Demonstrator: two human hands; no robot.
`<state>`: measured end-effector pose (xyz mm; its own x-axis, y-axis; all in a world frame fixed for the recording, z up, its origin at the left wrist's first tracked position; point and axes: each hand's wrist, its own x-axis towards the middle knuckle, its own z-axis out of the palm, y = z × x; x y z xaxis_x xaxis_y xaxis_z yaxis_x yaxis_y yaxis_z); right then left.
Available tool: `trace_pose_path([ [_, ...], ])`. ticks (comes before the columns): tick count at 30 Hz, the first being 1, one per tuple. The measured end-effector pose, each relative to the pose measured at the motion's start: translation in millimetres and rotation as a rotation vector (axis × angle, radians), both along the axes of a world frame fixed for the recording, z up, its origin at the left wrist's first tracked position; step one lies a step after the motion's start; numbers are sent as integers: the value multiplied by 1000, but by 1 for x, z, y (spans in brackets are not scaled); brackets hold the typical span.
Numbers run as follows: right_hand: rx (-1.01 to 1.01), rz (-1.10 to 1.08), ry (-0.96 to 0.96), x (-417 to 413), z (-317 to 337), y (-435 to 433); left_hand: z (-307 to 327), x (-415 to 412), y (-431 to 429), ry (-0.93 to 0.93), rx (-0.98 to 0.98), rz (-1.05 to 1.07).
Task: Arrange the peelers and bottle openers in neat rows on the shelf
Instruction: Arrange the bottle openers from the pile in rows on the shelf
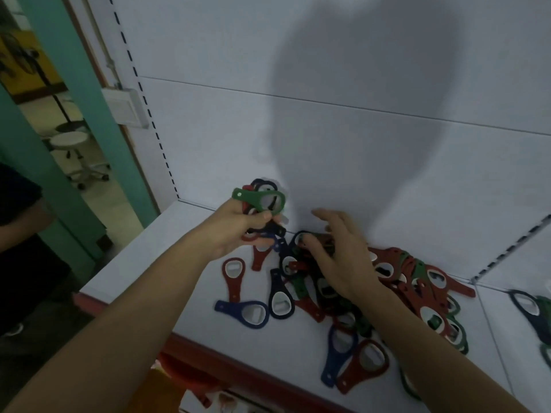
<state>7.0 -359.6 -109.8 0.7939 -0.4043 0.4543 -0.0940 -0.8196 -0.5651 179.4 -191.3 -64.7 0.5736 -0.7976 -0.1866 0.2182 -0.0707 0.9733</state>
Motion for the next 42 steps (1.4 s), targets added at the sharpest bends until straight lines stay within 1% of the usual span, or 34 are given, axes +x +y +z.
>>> trace_pose_path([
  [1,182,93,-23,5,9,6,0,-8,1,43,-15,-27],
  [2,323,173,-35,11,16,14,-1,-16,1,69,-14,-53],
  [3,404,226,-51,17,21,20,-3,-23,1,85,-7,-75],
  [5,477,246,-123,24,24,27,-6,-34,-1,104,11,-104],
  [7,547,212,-182,27,28,26,-9,-41,-2,113,22,-115],
  [10,591,240,-128,29,31,13,-12,-43,0,138,29,-157],
  [13,630,336,-24,29,36,-2,-12,-39,5,299,-3,-290],
  [15,586,364,79,29,42,-12,-11,-37,7,455,9,-341],
  [16,529,366,136,30,44,-16,-11,-36,6,487,24,-346],
  [17,450,353,180,32,46,-18,-11,-37,4,461,40,-340],
  [19,291,273,193,36,46,-16,-12,-38,-1,357,47,-267],
  [20,245,207,165,37,45,-13,-13,-38,-4,344,23,-200],
  [21,247,144,130,36,44,-10,-14,-37,-6,360,-18,-112],
  [22,300,105,111,34,42,-7,-15,-35,-8,389,-77,-21],
  [23,398,105,127,31,40,-5,-15,-34,-9,431,-152,53],
  [25,632,209,245,24,36,2,-17,-29,-9,549,-308,129],
  [26,712,277,279,22,33,6,-18,-26,-8,604,-359,143],
  [27,754,322,263,21,30,9,-20,-24,-7,629,-375,143],
  [28,765,323,214,22,27,11,-22,-23,-6,615,-361,133],
  [30,780,240,114,25,25,8,-24,-22,-3,557,-323,113],
  [31,802,205,90,26,24,5,-24,-22,-1,551,-337,107],
  [34,906,232,124,27,28,-2,-27,-20,5,595,-418,124],
  [39,1228,248,181,36,35,18,-33,-28,-4,597,-437,244],
  [42,1280,211,193,39,36,27,-34,-34,-10,576,-430,321],
])
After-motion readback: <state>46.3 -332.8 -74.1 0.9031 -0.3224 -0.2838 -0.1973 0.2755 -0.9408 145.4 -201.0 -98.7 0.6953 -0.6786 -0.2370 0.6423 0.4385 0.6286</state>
